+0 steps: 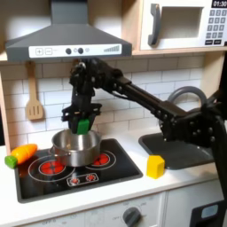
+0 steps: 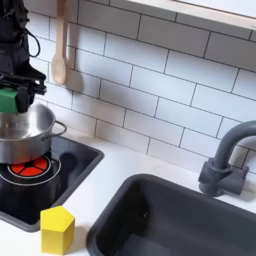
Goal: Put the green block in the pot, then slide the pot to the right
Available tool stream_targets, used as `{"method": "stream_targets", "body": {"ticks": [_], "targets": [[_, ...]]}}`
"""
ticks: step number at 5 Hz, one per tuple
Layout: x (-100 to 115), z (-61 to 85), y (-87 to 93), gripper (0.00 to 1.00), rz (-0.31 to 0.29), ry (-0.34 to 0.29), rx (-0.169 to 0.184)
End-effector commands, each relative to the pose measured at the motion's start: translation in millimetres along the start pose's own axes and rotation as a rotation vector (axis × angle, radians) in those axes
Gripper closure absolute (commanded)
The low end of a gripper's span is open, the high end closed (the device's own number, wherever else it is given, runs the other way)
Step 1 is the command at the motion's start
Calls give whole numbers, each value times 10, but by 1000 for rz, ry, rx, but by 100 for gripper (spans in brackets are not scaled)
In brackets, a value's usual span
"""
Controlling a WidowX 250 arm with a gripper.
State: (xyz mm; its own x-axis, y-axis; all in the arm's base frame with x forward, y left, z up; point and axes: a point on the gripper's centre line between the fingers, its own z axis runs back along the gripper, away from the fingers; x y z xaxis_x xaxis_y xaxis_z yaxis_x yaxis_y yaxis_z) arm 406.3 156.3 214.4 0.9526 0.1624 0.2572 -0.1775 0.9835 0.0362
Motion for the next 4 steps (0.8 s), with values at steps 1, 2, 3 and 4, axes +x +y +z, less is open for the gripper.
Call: {"method": "stream_targets", "body": {"ticks": [1, 2, 3, 4], "targets": [[26, -22, 4, 100, -29, -1, 0], [1, -109, 15, 0, -39, 42, -9], [1, -104, 8, 0, -55, 36, -9], [-18, -107, 5, 0, -63, 42, -12]]}}
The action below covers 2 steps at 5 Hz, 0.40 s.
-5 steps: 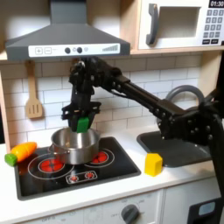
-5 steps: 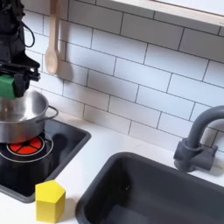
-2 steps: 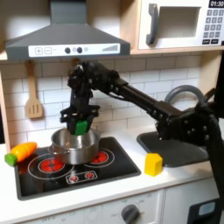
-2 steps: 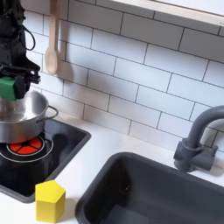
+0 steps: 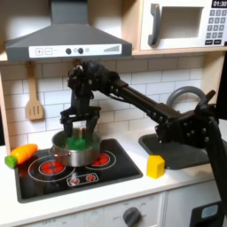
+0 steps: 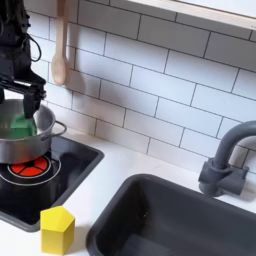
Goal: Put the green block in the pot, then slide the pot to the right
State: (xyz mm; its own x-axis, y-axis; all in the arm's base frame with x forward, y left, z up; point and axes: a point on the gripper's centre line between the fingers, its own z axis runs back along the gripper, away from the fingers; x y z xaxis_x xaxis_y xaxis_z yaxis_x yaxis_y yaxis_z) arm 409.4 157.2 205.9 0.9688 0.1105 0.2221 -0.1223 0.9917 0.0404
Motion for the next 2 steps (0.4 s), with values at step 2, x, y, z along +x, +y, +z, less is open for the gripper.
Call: {"method": "stream_targets", "body": {"ticks": [2], "targets": [[-80, -163, -30, 0, -24, 51, -11]]}}
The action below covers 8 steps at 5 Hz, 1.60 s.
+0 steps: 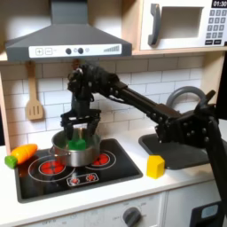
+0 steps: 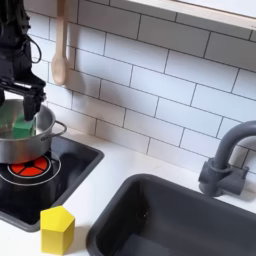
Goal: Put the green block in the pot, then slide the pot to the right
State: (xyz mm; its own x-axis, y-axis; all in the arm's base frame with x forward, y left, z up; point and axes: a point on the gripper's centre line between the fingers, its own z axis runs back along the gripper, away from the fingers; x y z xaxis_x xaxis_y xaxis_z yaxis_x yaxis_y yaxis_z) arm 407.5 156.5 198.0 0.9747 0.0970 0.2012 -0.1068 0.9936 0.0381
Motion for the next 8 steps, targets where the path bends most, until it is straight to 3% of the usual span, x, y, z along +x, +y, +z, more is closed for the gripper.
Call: {"method": "stream_targets", "body": {"ticks": [1, 4, 8], "targets": [[-60, -127, -64, 0, -18, 41, -13], [-255, -321, -131, 0, -39, 113, -37], [-425, -258, -471, 0, -118, 126, -69]]}}
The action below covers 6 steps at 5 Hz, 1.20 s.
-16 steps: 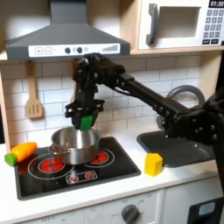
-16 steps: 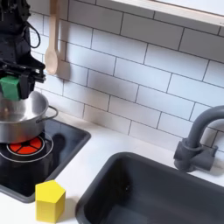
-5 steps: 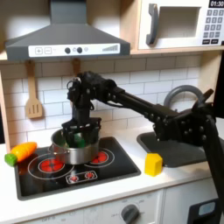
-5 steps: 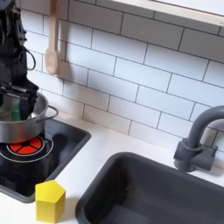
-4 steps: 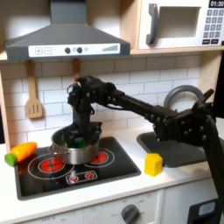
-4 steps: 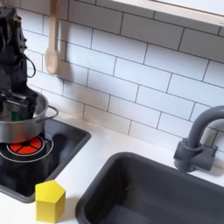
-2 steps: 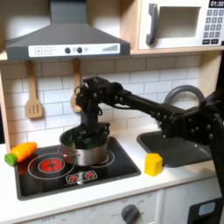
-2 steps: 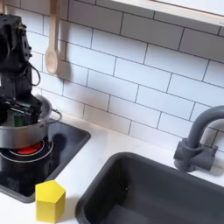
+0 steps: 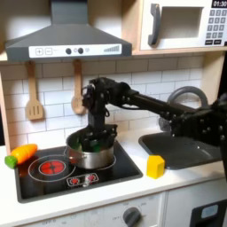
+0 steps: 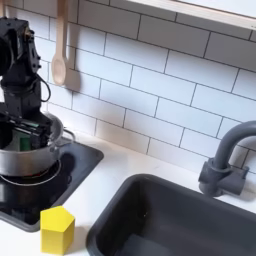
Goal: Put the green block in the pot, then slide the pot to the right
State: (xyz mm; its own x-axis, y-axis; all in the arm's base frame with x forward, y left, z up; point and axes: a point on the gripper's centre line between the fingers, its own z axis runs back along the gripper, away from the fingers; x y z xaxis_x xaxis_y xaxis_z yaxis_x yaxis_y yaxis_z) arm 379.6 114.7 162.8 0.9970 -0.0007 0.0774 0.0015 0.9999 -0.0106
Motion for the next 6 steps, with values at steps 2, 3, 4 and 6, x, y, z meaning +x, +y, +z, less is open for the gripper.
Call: {"method": "stream_targets", "body": {"ticks": [2, 3, 4, 6], "targets": [[-141, 6, -193, 0, -39, 13, -13], [-175, 6, -296, 0, -62, 19, -19], [-219, 26, -333, 0, -71, 21, -20], [-303, 87, -400, 0, -46, 32, -10]]}}
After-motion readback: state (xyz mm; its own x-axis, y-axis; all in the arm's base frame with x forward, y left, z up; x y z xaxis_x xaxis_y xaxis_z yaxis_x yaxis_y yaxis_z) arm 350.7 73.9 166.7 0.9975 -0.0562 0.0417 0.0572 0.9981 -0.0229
